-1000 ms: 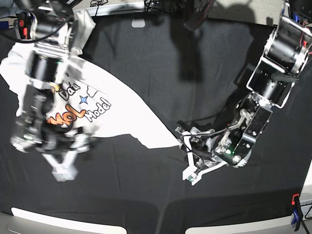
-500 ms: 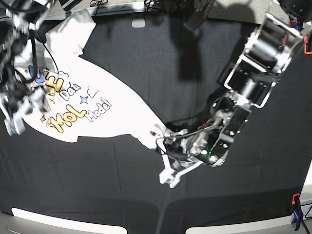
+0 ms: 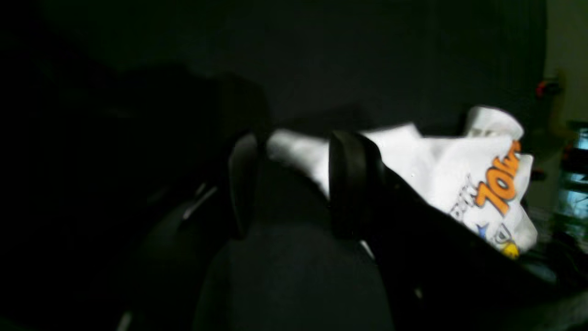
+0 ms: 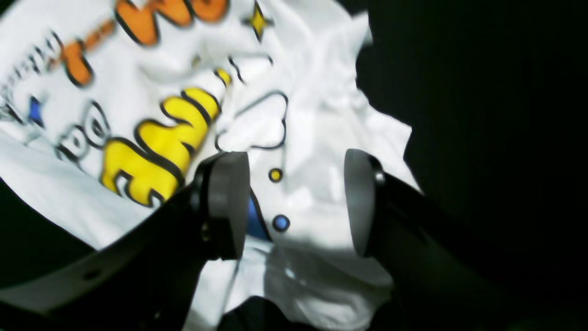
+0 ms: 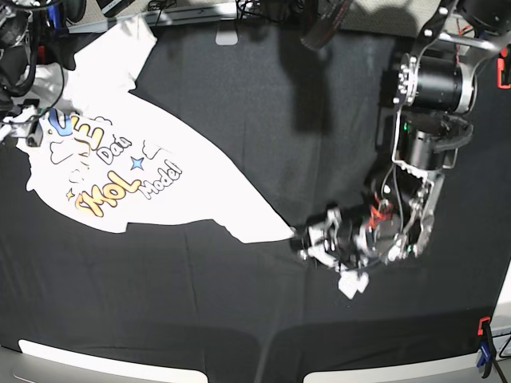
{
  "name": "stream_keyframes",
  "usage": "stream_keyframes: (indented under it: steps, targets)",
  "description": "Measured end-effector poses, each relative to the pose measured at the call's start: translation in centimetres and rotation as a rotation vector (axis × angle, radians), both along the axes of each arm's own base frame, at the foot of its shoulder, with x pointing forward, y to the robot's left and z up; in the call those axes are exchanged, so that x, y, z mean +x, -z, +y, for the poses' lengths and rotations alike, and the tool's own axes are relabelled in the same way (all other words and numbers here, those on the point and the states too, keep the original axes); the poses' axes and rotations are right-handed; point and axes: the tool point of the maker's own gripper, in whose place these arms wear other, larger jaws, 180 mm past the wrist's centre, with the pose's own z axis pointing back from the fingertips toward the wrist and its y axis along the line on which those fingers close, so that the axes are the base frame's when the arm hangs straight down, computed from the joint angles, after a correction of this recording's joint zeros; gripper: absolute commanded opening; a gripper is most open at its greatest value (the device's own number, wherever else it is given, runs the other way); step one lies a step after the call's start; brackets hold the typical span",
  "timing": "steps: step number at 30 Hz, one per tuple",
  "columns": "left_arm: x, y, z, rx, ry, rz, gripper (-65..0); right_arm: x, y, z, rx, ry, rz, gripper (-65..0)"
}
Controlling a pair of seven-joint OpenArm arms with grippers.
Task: Layout the t-shirt on the table in an organized manner, then fold the t-shirt properly
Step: 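Pull the hem outward with the left gripper to stretch the shirt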
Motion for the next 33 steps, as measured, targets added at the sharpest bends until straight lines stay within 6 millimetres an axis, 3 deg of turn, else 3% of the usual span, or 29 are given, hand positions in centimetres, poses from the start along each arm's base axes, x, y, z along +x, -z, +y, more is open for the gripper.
stream_keyframes:
  steps: [3, 9, 14, 17, 20, 25, 33]
  targets:
    - [-1.2, 0.5, -1.2, -0.059, 0.044, 0.016, -40.9, 0.0, 0.0, 0.0, 0.0, 0.002, 0.0, -33.3]
    - [-0.5, -0.8, -3.8, -0.111, 0.039, -0.026, -40.9, 0.0, 0.0, 0.0, 0.0, 0.002, 0.0, -33.3]
    - [-1.3, -2.2, -7.2, -0.175, 0.137, -0.09, -40.9, -0.1, 0.0, -0.1, -0.001, 0.002, 0.001, -33.3]
    - [-1.8, -2.0, -8.2, -0.146, 0.177, -0.1, -40.9, 0.0, 0.0, 0.0, 0.0, 0.002, 0.0, -33.3]
    - [-2.1, -0.9, -7.9, -0.074, 0.208, -0.101, -40.9, 0.0, 0.0, 0.0, 0.0, 0.002, 0.0, -33.3]
    - [-1.7, 0.9, -5.2, 0.029, 0.148, -0.048, -40.9, 0.0, 0.0, 0.0, 0.0, 0.002, 0.0, -33.3]
    - [-0.5, 0.0, -3.5, 0.021, 0.113, -0.068, -40.9, -0.1, 0.0, 0.0, 0.0, 0.002, 0.0, -33.3]
